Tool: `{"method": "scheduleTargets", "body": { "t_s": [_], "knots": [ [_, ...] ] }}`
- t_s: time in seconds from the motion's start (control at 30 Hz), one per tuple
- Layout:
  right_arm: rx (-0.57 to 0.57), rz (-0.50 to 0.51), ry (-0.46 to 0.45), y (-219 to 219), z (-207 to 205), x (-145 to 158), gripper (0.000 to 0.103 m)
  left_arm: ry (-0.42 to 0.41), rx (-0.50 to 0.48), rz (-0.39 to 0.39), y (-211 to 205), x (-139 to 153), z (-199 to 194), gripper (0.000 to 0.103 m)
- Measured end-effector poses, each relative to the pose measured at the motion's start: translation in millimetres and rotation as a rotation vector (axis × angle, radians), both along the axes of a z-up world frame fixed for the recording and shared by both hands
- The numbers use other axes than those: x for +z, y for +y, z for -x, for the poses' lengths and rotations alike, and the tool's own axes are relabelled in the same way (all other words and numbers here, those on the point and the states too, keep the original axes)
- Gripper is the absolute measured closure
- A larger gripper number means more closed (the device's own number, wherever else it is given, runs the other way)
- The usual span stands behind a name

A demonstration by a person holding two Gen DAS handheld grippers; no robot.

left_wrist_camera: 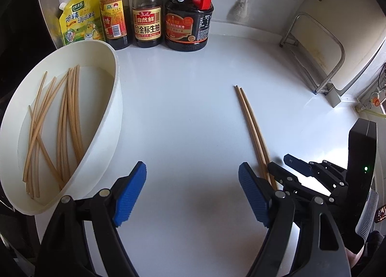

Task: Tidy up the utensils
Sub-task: 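Move both open tools back to the last two chopsticks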

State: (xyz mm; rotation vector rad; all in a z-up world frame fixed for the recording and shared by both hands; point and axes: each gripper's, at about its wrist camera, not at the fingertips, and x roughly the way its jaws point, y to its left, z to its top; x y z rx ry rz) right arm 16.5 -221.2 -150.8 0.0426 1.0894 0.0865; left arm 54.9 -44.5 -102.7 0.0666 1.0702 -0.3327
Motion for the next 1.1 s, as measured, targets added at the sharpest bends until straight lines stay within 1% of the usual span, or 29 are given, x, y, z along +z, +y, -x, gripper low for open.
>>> {"method": "scheduleTargets", "body": {
  "t_s": [0.27, 0.63, 0.8, 0.93, 1.1],
  "knots": [
    [0.022, 0.027, -0.031, -3, -2, -2, 0.071, 0.021, 0.002, 0.003, -13, -12, -1, 0.026],
    [0.027, 0.037, -0.055, -27, -4, -4, 0.071, 0.035, -0.007, 0.02, -42, -28, -5, 0.024],
    [0.047, 0.036, -0.06, -41, -4, -5, 0.071, 0.045, -0.01, 0.026, -57, -37, -5, 0.025],
    [0.052, 0.041, -0.059, -51, -4, -5, 0.071, 0.054, -0.012, 0.017, -67, -45, -5, 0.024],
    [0.074, 0.024, -0.059, -58, -4, -5, 0.071, 0.043, -0.011, -0.003, -77, -50, -2, 0.024]
  ]
}}
